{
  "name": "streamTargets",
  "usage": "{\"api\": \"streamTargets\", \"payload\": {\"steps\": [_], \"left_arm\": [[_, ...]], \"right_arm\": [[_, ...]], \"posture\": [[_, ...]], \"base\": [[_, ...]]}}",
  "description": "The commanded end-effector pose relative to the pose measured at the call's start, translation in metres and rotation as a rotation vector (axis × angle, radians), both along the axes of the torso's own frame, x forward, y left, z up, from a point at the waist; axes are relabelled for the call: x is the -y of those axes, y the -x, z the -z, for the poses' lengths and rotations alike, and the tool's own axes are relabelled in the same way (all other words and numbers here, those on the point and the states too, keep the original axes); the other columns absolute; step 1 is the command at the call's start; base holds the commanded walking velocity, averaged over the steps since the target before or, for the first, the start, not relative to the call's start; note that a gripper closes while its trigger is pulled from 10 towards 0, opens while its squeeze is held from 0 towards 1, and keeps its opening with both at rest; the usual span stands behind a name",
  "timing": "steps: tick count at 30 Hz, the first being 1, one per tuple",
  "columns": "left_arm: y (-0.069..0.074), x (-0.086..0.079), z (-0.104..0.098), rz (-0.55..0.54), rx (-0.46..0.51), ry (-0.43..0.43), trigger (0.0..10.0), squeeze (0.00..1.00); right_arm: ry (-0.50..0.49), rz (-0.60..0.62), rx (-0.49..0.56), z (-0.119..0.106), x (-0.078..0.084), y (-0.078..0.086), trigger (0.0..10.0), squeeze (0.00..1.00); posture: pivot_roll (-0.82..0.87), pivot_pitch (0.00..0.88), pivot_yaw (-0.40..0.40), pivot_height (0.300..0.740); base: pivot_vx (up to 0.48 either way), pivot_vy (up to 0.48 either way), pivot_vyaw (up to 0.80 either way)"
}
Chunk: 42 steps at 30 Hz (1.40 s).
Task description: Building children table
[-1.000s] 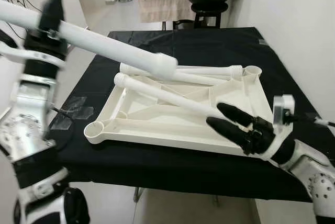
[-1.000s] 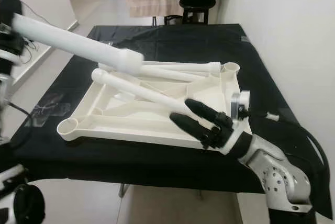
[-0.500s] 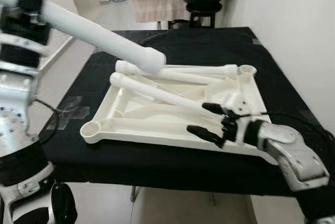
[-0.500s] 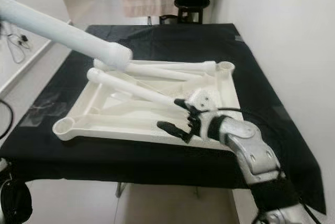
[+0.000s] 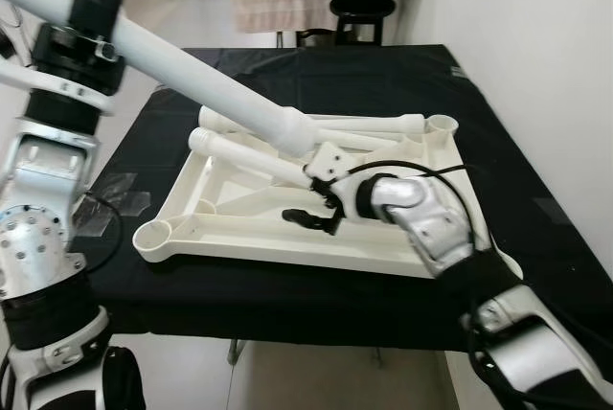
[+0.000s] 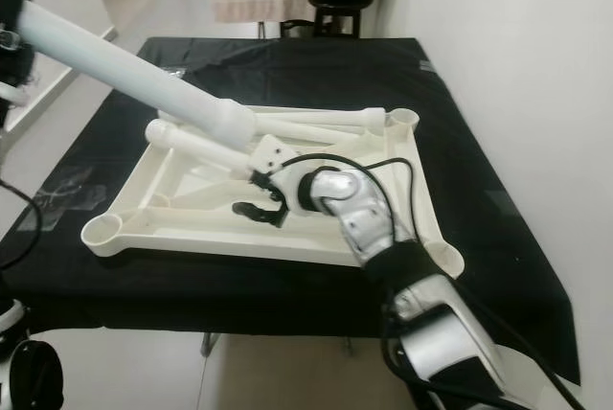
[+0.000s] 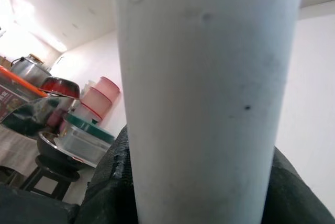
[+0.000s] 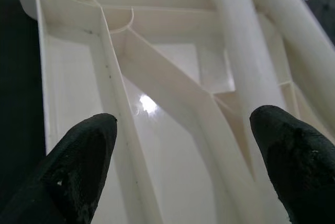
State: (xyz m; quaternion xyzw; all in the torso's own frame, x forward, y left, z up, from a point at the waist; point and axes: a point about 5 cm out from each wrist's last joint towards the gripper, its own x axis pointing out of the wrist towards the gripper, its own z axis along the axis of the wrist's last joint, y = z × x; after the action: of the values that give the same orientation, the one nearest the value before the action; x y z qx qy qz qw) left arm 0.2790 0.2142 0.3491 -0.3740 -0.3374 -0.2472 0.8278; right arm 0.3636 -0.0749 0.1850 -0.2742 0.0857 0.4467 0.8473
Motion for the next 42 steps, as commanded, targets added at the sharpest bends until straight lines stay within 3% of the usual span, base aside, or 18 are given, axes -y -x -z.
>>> {"api": "streamTargets", "payload": {"steps": [1,10,17,23,25,29,38,39,40,41,42], "left_arm": [[0.005,0.003,-0.001,-0.003,0.017,0.007,0.0,0.00],[0.010,0.000,-0.002,-0.037,0.026,0.010,0.0,0.00],[0.015,-0.011,-0.009,-0.101,0.044,0.003,0.0,0.00],[0.017,-0.012,-0.009,-0.114,0.042,-0.001,0.0,0.00],[0.017,-0.010,-0.007,-0.114,0.036,-0.003,0.0,0.00],[0.017,-0.006,-0.005,-0.105,0.028,-0.005,0.0,0.00],[0.016,-0.006,-0.004,-0.104,0.021,-0.004,0.0,0.00],[0.015,-0.006,-0.004,-0.102,0.018,-0.004,0.0,0.00],[0.015,-0.006,-0.004,-0.102,0.018,-0.004,0.0,0.00],[0.015,-0.005,-0.004,-0.102,0.017,-0.004,0.0,0.00],[0.015,-0.005,-0.004,-0.101,0.017,-0.004,0.0,0.00]], "right_arm": [[0.009,0.053,-0.012,0.002,-0.009,-0.008,10.0,0.00],[-0.064,0.270,-0.040,0.003,-0.011,-0.028,10.0,0.00],[-0.076,0.342,-0.058,0.003,-0.004,-0.034,10.0,0.00],[-0.035,0.327,-0.095,0.008,-0.008,-0.033,10.0,0.00],[0.016,0.268,-0.113,0.010,-0.014,-0.031,10.0,0.00],[0.024,0.179,-0.078,0.002,-0.019,-0.031,10.0,0.00],[0.104,0.099,-0.038,0.001,-0.003,-0.032,10.0,0.00],[0.116,0.067,-0.027,0.002,0.003,-0.031,9.0,0.00],[0.116,0.067,-0.027,0.002,0.003,-0.031,9.0,0.00],[0.122,0.051,-0.026,0.003,0.004,-0.030,8.1,0.00],[0.137,0.042,-0.025,0.005,0.007,-0.030,2.8,0.00]], "posture": [[0.03,0.062,-0.016,0.740],[0.03,0.084,-0.029,0.740],[0.04,0.103,-0.035,0.740],[0.04,0.111,-0.041,0.740],[0.04,0.115,-0.049,0.740],[0.05,0.116,-0.052,0.740],[0.04,0.117,-0.049,0.740],[0.04,0.117,-0.045,0.740],[0.04,0.117,-0.045,0.740],[0.04,0.117,-0.044,0.740],[0.04,0.117,-0.041,0.740]], "base": [[0.000,0.000,0.00],[0.000,0.000,0.00],[0.000,0.000,0.00],[0.000,0.000,0.00],[0.000,0.000,0.00],[0.000,0.000,0.00],[0.000,0.000,0.00],[0.000,0.000,0.00],[0.000,0.000,0.00],[0.000,0.000,0.00],[0.000,0.000,0.00]]}}
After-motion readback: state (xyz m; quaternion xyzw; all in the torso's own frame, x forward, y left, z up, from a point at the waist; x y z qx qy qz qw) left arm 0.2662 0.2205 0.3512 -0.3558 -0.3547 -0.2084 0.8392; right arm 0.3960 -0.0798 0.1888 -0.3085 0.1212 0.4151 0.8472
